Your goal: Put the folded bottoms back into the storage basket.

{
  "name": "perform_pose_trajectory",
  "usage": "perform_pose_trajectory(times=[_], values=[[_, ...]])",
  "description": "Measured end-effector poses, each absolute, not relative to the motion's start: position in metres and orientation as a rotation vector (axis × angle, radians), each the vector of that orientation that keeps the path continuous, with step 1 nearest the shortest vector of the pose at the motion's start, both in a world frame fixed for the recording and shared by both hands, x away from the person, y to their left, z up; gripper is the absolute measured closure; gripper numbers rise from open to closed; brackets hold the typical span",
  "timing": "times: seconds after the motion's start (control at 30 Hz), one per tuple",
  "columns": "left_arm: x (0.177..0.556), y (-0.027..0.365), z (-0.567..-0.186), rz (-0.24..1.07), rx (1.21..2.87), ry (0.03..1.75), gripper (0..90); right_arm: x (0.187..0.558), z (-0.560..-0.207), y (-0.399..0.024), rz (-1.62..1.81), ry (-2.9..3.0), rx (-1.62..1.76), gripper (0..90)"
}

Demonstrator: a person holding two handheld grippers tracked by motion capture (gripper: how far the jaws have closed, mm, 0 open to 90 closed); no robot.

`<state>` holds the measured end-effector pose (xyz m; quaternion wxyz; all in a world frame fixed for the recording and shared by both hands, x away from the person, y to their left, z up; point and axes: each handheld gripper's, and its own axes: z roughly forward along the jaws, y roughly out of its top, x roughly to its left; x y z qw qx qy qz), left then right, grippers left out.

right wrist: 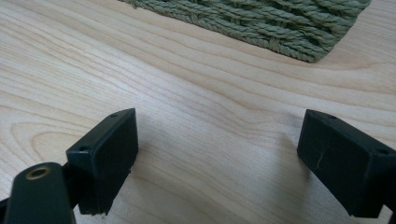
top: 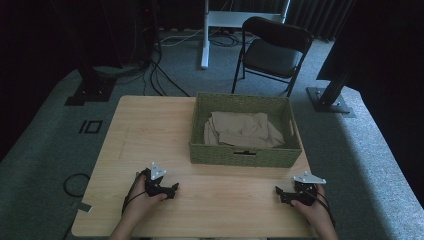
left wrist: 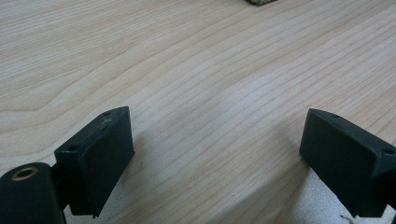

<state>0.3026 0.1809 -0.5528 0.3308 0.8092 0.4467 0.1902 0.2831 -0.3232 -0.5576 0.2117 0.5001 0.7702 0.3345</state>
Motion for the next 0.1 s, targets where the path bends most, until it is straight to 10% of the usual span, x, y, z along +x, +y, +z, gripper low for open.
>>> perform_pose_trajectory(times=[0.1], values=[[0.3026, 0.1809, -0.5528, 0.497, 2.116, 1.168, 10.7, 0.2831, -0.5575, -0.3232, 0.929, 2.140, 1.389, 12.0]])
